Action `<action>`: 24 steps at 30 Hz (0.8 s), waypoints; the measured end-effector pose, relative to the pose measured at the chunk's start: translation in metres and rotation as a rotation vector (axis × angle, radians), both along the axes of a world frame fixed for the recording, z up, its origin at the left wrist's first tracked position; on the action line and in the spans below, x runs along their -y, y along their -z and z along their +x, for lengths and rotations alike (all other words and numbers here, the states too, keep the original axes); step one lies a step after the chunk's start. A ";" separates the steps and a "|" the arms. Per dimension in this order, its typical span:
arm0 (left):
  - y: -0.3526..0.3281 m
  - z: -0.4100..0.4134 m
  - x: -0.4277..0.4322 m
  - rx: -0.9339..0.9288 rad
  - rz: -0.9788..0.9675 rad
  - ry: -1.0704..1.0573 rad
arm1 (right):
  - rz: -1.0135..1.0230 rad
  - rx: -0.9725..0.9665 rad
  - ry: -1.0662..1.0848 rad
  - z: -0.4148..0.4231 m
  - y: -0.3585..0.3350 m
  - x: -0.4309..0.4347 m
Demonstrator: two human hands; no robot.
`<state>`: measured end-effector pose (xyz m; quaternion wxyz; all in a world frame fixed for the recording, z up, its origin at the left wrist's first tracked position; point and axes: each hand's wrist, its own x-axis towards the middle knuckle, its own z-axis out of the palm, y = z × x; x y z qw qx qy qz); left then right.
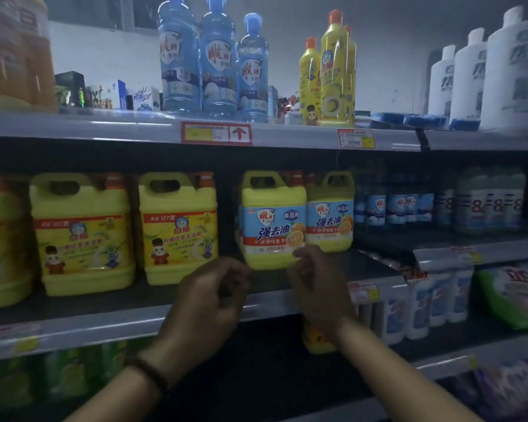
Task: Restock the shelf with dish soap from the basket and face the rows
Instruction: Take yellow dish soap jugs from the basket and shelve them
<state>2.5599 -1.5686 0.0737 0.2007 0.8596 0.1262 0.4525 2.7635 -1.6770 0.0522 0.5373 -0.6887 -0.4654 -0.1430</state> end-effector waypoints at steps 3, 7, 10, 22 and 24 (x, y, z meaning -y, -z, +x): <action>0.041 -0.045 0.018 0.031 0.008 0.009 | -0.107 0.020 -0.028 -0.032 0.046 0.018; 0.136 -0.097 0.021 -0.080 -0.219 -0.082 | -0.242 -0.156 -0.115 -0.080 0.130 0.037; 0.228 -0.139 0.024 -0.267 -0.304 -0.177 | -0.399 -0.299 -0.151 -0.116 0.205 0.049; 0.458 -0.255 0.071 -1.168 -0.768 -0.298 | -1.031 -0.709 -0.220 -0.250 0.438 0.085; 0.487 -0.262 0.074 -1.251 -0.841 -0.290 | -1.055 -0.741 -0.211 -0.263 0.463 0.093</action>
